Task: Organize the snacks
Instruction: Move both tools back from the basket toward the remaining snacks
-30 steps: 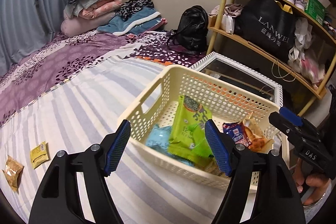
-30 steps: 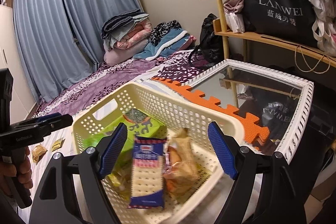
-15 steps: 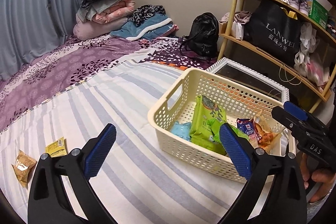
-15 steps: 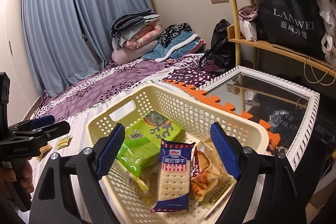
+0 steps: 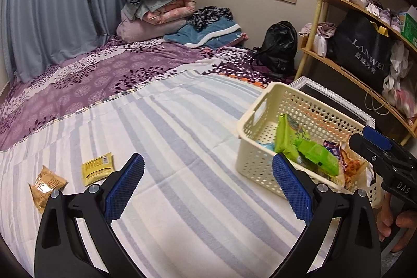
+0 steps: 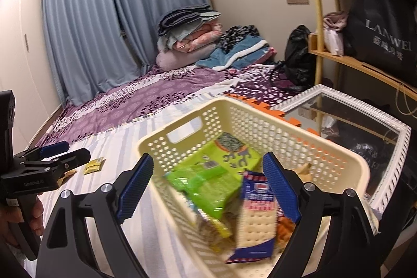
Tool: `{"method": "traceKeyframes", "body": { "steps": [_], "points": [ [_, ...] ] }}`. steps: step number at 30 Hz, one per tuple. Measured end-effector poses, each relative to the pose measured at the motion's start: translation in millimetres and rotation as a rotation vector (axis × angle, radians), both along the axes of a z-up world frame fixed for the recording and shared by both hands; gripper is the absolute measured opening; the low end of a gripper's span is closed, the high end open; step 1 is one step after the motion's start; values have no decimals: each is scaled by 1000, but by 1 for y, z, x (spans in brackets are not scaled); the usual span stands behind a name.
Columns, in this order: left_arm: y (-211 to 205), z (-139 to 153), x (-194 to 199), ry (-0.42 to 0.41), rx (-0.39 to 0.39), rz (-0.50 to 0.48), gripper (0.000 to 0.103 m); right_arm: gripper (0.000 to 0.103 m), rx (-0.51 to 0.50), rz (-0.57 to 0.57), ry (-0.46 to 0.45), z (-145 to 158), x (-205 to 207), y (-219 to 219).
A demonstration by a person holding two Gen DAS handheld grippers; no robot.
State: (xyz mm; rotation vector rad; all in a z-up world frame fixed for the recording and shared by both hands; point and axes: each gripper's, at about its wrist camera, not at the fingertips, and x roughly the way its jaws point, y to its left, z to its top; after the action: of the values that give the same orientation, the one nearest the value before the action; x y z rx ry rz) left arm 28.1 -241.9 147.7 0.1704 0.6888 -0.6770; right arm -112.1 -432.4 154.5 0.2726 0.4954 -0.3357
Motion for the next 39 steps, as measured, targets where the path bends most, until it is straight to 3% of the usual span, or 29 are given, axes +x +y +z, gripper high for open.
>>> {"method": "traceKeyframes", "body": {
  "steps": [12,15,25,39],
  "points": [
    [58,-1,8,7,-15,98,100,85,-17,131,18,1,20,49],
    [70,-2,11,7,-14,120,100,92,-10,160,22,-1,24,60],
    [111,-13,20,30,-5,212,100,92,-7,242,57,-7,41,94],
    [143,-17,32,36,6,270,100,92,-13,332,89,-10,62,127]
  ]
}}
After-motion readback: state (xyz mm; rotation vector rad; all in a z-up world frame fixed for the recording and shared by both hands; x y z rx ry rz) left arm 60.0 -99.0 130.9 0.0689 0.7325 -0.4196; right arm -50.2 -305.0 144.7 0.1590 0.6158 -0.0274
